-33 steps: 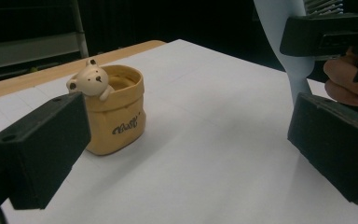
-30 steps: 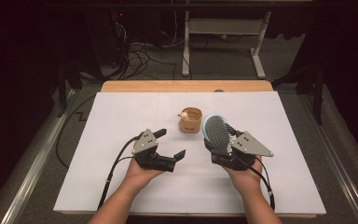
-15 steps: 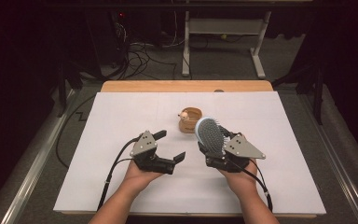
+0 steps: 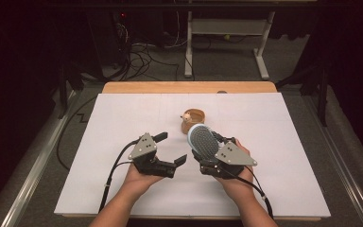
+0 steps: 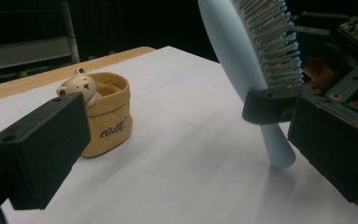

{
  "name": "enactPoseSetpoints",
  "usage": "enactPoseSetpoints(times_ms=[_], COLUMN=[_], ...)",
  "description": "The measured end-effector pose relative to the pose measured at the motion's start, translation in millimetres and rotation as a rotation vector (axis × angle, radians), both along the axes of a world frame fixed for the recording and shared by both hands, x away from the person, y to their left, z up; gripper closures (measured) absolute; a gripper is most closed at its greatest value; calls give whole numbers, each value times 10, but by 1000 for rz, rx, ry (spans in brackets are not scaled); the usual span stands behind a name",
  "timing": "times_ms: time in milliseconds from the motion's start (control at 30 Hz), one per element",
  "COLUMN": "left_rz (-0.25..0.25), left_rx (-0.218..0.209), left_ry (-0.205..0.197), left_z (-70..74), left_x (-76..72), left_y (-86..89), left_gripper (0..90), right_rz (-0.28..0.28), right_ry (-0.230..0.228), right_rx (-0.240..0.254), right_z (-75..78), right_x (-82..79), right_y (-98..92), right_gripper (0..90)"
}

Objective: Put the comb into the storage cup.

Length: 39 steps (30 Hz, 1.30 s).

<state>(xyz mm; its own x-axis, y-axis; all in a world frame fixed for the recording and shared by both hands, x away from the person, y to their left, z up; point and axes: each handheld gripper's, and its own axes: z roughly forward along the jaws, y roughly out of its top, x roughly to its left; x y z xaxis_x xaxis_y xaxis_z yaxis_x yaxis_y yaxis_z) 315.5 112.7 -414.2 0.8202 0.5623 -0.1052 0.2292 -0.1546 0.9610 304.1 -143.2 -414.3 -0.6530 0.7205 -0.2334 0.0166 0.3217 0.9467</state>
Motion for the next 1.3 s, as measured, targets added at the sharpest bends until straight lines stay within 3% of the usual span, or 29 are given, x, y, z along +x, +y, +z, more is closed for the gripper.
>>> enactPoseSetpoints(times_ms=[700, 1100, 1300], left_rz=[-13, -25, -31], left_rx=[-24, -29, -32], left_ry=[4, 35, 43], left_z=[68, 51, 45], left_x=[-37, -36, -33], left_y=[2, -31, -37], left_gripper=[6, 23, 36], right_rz=[36, 60, 84], right_ry=[-11, -19, -16], right_rx=[-47, -71, -58], right_z=[-75, -108, -108], right_x=[-42, -70, -98], right_y=[201, 289, 339], right_gripper=[206, 206, 206])
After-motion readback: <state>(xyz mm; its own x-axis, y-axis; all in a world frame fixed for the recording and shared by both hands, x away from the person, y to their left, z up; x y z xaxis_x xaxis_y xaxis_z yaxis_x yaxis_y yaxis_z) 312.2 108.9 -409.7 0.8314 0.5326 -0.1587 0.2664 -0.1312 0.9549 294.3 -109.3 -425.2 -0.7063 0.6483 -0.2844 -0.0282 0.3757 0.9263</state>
